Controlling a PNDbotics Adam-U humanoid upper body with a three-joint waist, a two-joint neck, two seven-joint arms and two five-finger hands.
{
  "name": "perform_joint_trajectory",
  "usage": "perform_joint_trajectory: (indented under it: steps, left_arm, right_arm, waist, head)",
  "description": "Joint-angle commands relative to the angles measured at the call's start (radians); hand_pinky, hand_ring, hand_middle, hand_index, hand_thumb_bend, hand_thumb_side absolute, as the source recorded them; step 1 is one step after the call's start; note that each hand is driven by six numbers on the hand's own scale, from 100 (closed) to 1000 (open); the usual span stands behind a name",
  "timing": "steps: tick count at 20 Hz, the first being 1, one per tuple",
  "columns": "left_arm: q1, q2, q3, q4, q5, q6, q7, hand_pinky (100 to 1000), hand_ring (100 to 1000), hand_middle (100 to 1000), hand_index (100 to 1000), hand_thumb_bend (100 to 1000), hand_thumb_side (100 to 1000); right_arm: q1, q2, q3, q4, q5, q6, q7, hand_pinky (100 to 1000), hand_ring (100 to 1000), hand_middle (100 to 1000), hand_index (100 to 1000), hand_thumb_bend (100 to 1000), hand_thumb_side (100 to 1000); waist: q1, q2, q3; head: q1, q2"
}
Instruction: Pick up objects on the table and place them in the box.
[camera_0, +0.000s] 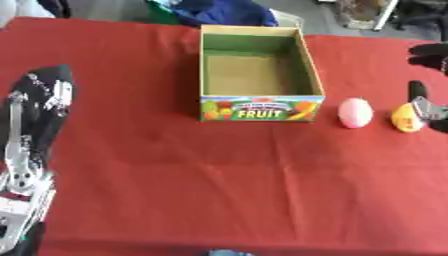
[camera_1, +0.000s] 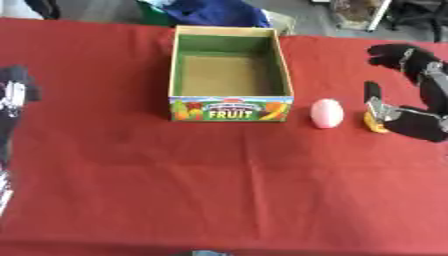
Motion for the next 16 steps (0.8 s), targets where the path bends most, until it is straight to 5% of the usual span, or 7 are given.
perform_joint_trajectory:
  steps: [1,16]
  left_arm:
    - [-0.004,0.024,-0.001,-0.015,0.000,-0.002,-0.004,621,584,547,671,278,533]
    - [0.001,0.031,-0.002,-0.013,-0.002,-0.003,-0.005,621,584,547,671,278,533]
  right_arm:
    - [-0.019,-0.069,-0.010,0.047,0.034,-0.019,-0.017,923,839,819,872,100,100]
    - [-0.038,-0.146,0.007,0.258,0.193,-0.069,0.003,956,878,860,909,100,126]
  waist:
    - [0.000,-0.017,0.000]
    - [-0.010,-0.023,0.003]
  head:
    - [-0.003,0.007]
    - [-0.006,0.014]
